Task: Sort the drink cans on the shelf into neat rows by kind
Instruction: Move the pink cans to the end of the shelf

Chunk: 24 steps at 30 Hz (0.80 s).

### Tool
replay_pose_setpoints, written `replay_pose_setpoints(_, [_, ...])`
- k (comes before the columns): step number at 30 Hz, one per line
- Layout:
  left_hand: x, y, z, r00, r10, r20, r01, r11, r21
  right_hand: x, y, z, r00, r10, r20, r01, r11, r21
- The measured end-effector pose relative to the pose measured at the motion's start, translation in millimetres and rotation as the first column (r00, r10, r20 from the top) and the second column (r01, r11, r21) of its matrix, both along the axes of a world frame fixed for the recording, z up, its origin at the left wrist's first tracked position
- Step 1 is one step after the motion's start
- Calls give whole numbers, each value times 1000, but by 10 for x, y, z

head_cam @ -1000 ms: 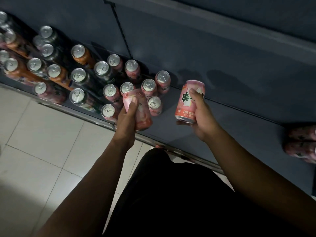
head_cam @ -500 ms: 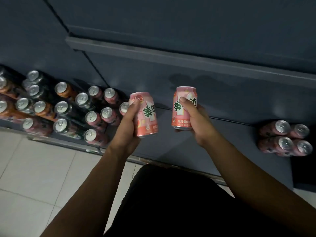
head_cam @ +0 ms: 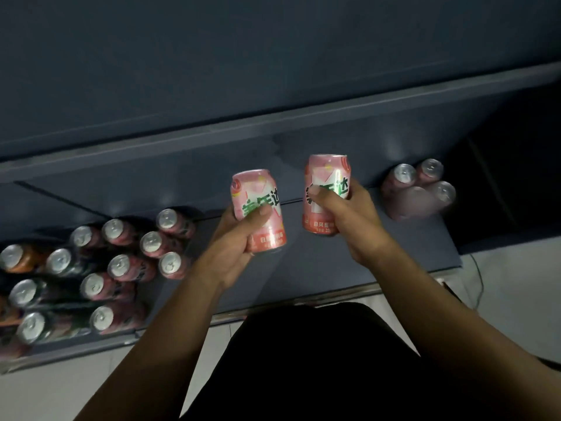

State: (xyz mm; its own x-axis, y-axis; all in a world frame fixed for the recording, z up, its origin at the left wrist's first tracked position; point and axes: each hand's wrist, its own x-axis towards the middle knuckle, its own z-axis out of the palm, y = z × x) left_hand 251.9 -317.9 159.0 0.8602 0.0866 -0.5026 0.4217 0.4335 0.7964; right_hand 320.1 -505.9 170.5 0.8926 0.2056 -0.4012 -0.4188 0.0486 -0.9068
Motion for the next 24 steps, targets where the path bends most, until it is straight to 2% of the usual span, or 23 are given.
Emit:
replay_pose_setpoints(4, [165, -309, 44, 980, -167, 107, 147, 973, 178, -35, -351, 33, 988, -129, 84, 131, 991, -14])
replay_pose_setpoints(7, [291, -558, 61, 965, -222, 143, 198, 966, 164, -52, -585, 27, 969, -225, 100, 230, 973, -36])
replay_pose_setpoints(13, [516, -1070, -13, 956, -280, 86, 274, 959, 75, -107, -1078, -29, 937, -339, 82, 345, 935, -76])
replay_pose_setpoints(18, [689, -1535, -166, 896, -437, 80, 418, 890, 181, -117, -1533, -175, 921, -380, 89, 390, 908, -155])
replay_pose_setpoints(24, [917, -2123, -518, 902, -431, 34, 412, 881, 231, 48, -2081, -379, 917, -397, 47, 397, 889, -230])
